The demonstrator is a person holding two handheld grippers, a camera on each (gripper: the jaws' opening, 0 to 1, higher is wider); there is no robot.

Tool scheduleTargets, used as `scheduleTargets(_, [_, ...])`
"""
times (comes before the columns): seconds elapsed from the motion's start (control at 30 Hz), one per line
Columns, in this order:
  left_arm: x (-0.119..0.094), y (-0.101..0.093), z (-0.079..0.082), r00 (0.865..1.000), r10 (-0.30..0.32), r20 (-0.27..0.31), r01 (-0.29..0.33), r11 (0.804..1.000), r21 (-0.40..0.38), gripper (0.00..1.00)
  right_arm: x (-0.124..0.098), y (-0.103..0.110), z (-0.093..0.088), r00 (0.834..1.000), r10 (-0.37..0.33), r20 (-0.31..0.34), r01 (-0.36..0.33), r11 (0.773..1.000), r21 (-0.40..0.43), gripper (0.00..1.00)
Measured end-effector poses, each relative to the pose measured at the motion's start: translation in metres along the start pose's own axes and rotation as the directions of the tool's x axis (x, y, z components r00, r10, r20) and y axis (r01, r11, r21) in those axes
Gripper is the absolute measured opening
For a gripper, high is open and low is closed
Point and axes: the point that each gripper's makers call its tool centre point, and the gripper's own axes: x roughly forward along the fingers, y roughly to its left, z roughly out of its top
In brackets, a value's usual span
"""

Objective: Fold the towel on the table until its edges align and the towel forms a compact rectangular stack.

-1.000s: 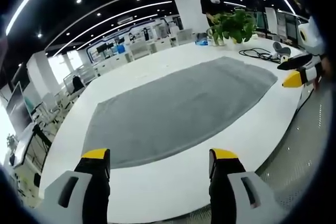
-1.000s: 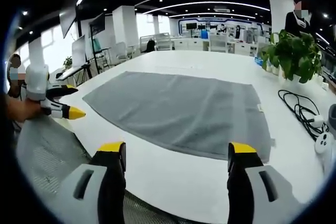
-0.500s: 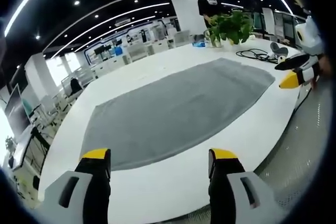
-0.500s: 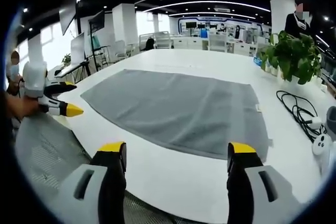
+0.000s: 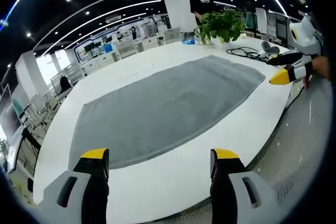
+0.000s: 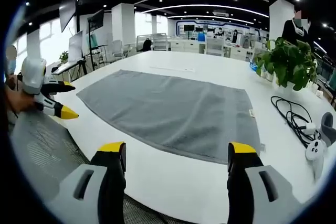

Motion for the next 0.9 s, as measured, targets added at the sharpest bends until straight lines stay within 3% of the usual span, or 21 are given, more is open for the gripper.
scheduleTargets(0.3, [0.007, -0.013, 0.015, 0.992, -0.128, -0.008, 0.128, 0.991, -0.034, 0.82, -0.006, -0.013, 0.008, 0.999, -0.033, 0.019, 0.033, 0.998, 0.047, 0.86])
scheduleTargets(0.43, [0.011, -0.024, 0.032, 0.982, -0.186, 0.02, 0.186, 0.982, -0.035, 0.82, -0.014, -0.025, 0.022, 0.998, -0.052, 0.034, 0.05, 0.998, 0.044, 0.85])
scheduleTargets(0.47, [0.011, -0.028, 0.037, 0.979, -0.202, 0.027, 0.202, 0.979, -0.03, 0.82, -0.015, -0.028, 0.026, 0.998, -0.051, 0.036, 0.05, 0.998, 0.037, 0.85])
scheduleTargets(0.57, [0.012, -0.046, 0.054, 0.952, -0.304, 0.033, 0.305, 0.952, -0.037, 0.81, -0.02, -0.04, 0.034, 1.0, -0.026, 0.006, 0.026, 1.0, 0.012, 0.82])
scheduleTargets(0.73, [0.015, -0.046, 0.074, 0.941, -0.337, 0.028, 0.337, 0.941, -0.018, 0.82, -0.026, -0.065, 0.045, 1.0, -0.01, -0.006, 0.01, 1.0, 0.004, 0.81])
scheduleTargets(0.9, [0.015, -0.051, 0.089, 0.941, -0.335, 0.042, 0.335, 0.942, -0.002, 0.82, -0.026, -0.084, 0.061, 1.0, 0.008, 0.016, -0.008, 1.0, 0.008, 0.81])
